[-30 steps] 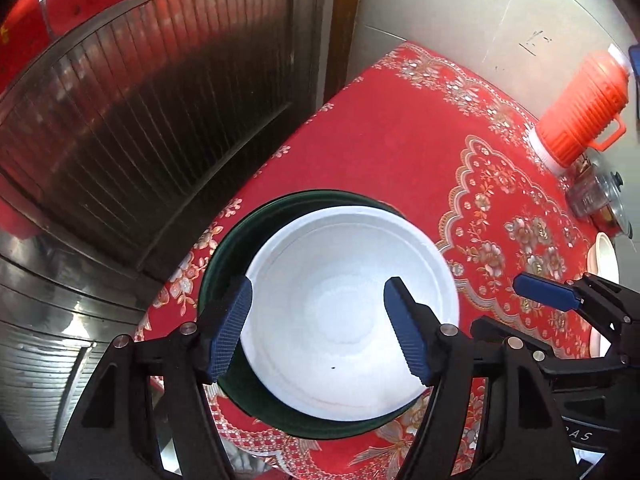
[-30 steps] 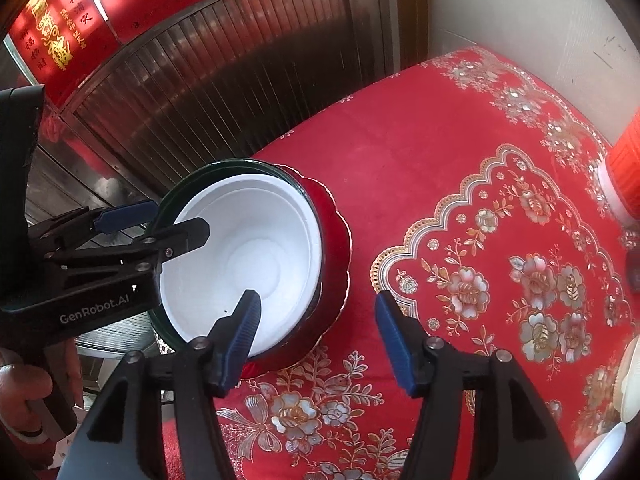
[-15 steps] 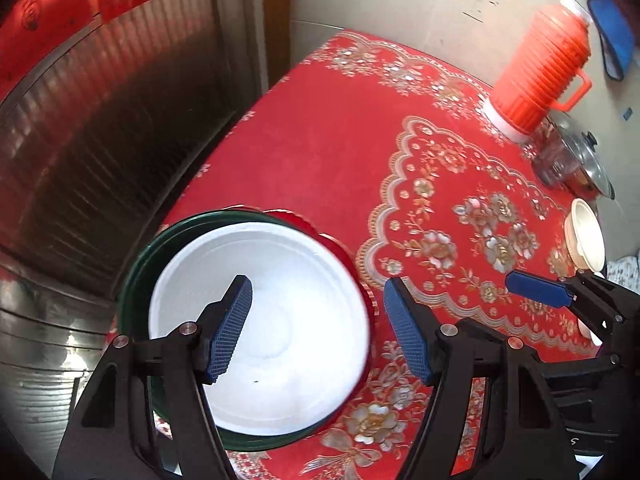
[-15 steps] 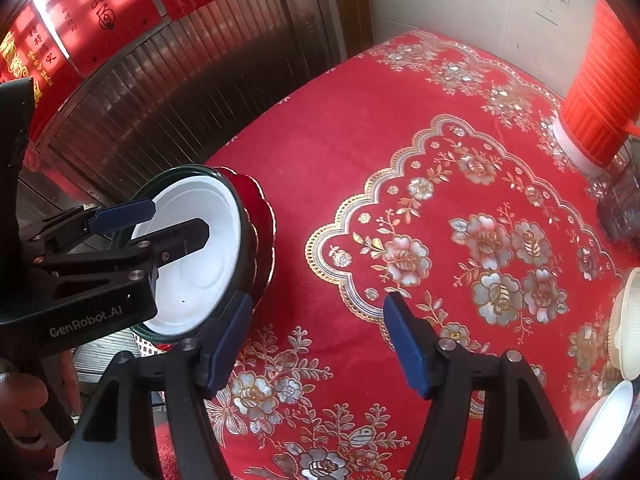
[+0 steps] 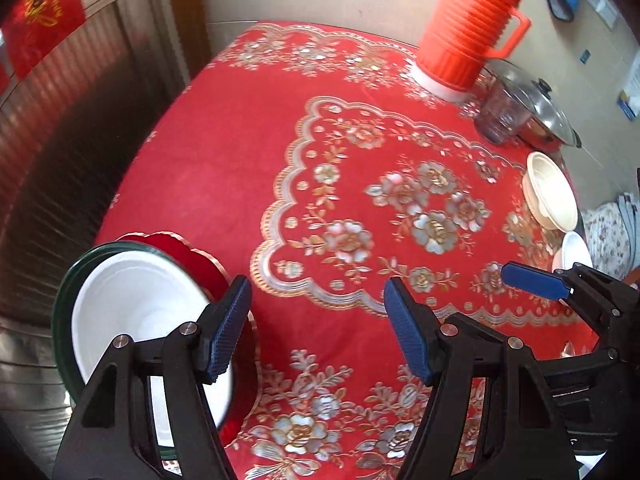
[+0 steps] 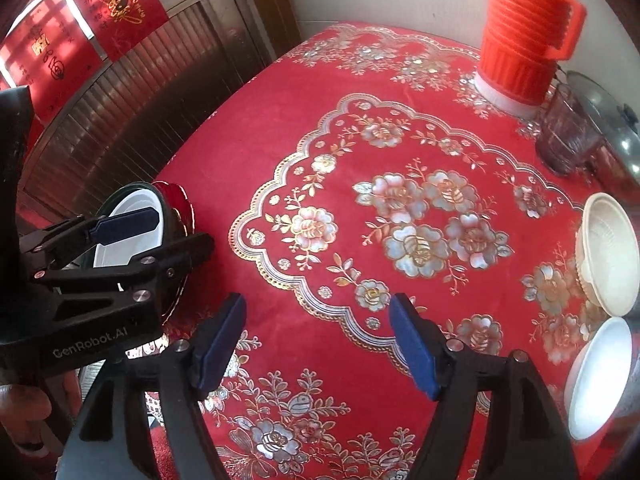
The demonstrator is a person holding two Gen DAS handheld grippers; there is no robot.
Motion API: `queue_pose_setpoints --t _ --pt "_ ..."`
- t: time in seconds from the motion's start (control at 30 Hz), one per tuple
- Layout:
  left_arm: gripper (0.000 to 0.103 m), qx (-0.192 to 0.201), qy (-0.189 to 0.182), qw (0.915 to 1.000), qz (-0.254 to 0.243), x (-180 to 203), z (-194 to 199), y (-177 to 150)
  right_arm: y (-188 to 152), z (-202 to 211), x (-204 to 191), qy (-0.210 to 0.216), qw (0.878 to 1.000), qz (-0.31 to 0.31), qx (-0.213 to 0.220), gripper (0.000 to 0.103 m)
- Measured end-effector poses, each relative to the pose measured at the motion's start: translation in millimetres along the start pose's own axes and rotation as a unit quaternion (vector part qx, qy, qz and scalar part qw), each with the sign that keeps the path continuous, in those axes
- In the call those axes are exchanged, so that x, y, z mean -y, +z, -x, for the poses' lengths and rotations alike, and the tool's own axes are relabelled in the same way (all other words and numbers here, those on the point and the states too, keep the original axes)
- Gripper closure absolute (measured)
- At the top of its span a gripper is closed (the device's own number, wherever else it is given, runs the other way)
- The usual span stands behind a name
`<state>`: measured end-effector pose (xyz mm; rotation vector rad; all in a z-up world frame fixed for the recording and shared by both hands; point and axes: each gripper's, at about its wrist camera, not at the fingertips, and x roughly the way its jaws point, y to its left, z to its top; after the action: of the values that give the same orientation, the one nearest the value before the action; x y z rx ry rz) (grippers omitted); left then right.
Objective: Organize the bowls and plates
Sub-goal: 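Move both grippers to the rim of the beige ribbed bowl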
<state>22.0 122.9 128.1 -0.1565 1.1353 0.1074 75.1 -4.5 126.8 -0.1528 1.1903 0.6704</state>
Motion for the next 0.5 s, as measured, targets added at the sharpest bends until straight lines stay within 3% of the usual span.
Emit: queue_pose_setpoints --t 0.5 --pt "0.034 -0.011 -0.044 0.9951 -0.088 90 -13 16 -38 36 91 -0.043 0.993 -0.111 0.020 0.028"
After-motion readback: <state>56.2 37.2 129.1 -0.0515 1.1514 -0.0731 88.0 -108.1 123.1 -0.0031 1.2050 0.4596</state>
